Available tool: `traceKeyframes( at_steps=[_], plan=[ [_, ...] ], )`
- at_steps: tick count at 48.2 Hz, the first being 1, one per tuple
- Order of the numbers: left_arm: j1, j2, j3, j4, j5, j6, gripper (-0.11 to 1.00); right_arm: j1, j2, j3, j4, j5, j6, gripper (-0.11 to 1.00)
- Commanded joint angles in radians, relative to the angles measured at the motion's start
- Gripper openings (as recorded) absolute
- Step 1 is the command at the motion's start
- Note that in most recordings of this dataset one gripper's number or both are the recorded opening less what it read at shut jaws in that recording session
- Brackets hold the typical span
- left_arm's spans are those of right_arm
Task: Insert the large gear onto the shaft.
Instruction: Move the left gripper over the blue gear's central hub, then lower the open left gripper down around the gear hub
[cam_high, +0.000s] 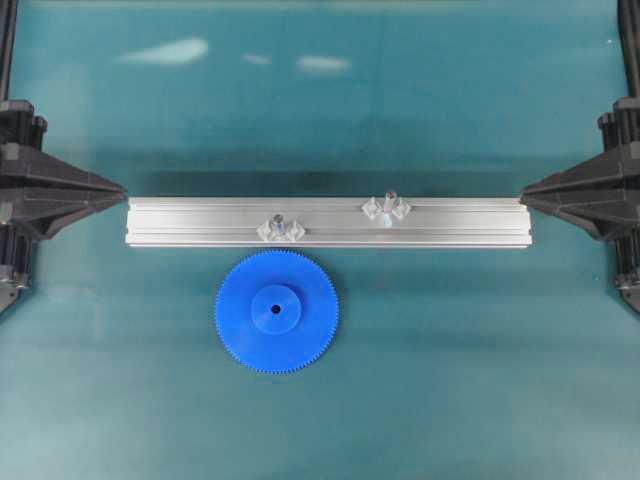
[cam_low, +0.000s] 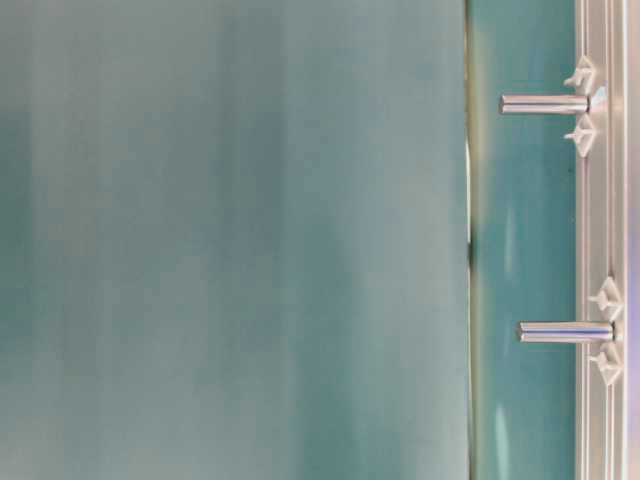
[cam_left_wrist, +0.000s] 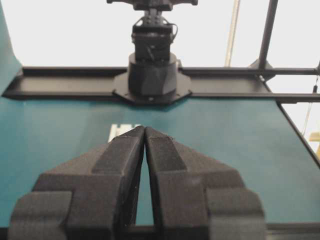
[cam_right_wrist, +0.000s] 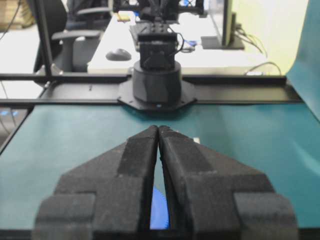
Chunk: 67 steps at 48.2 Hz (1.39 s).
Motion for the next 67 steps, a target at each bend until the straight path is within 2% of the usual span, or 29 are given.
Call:
traceKeyframes(
  at_steps=[1,5,11,16,30,47,60,67],
  plan=[
    [-0.008,0.066,-0.032,0.006,-0.017,-0.051,0.11,0.003,0.018,0.0,0.006,-0.008,0.002,0.16],
    [-0.009,0.123,-0.054,0.009,-0.025,-0.106,0.03,0.009,0.026,0.0,0.044,0.006,0.029,0.22],
    [-0.02,0.202,-0.084,0.018,-0.057,-0.156,0.0,0.023,0.038,-0.012,0.054,0.06,0.104,0.08],
    [-0.035,0.258,-0.101,0.017,-0.06,-0.155,0.0,0.023,0.04,-0.008,0.046,0.117,0.126,0.05],
    [-0.06,0.423,-0.167,0.018,-0.031,-0.155,0.0,0.023,0.041,-0.005,0.046,0.252,0.127,0.05],
    [-0.109,0.638,-0.301,0.018,0.124,-0.155,0.0,0.021,0.041,0.003,0.046,0.376,0.126,0.05],
    [-0.143,0.785,-0.388,0.018,0.149,-0.158,0.0,0.005,0.028,0.035,0.04,0.39,0.126,0.05],
    [-0.146,0.848,-0.443,0.018,0.213,-0.156,0.0,-0.008,0.015,0.051,0.04,0.388,0.126,0.05]
  ],
)
